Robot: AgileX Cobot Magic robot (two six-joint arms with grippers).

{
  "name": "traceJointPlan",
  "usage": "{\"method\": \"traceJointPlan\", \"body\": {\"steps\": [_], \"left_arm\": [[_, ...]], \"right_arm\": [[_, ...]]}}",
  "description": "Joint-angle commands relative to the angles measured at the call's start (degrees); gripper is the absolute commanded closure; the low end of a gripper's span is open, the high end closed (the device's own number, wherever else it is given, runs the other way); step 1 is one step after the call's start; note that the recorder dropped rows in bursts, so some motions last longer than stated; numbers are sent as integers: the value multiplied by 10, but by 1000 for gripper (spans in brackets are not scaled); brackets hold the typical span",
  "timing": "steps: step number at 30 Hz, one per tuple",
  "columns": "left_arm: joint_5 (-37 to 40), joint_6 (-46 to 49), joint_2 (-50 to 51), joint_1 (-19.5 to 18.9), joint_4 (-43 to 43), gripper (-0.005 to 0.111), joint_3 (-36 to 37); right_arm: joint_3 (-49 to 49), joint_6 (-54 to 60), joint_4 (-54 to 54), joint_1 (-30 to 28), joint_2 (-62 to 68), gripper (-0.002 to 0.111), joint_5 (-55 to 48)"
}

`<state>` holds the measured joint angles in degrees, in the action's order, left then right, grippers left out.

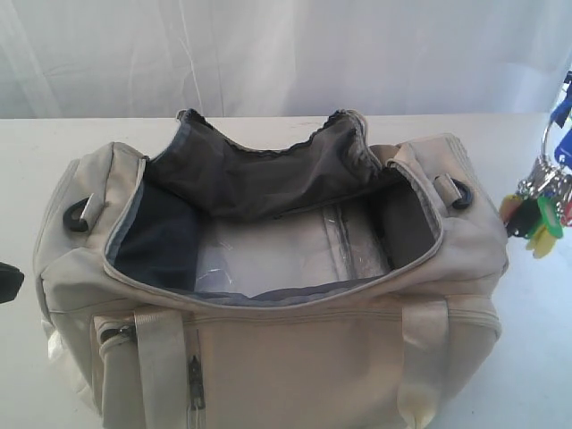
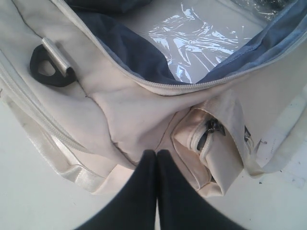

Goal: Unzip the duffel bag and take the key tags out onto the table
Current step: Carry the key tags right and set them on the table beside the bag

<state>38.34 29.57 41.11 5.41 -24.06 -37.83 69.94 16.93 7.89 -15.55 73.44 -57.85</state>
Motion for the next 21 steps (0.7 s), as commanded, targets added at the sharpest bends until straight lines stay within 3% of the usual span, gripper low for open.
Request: {"method": "traceJointPlan", "body": {"steps": [1, 21], "left_arm": [[3, 1, -4, -2, -10, 107, 2], [3, 1, -4, -2, -11, 107, 2]], "right_arm": [[-34, 47, 74, -45, 22, 108, 16], [-265, 88, 185, -61, 53, 108, 168]]}}
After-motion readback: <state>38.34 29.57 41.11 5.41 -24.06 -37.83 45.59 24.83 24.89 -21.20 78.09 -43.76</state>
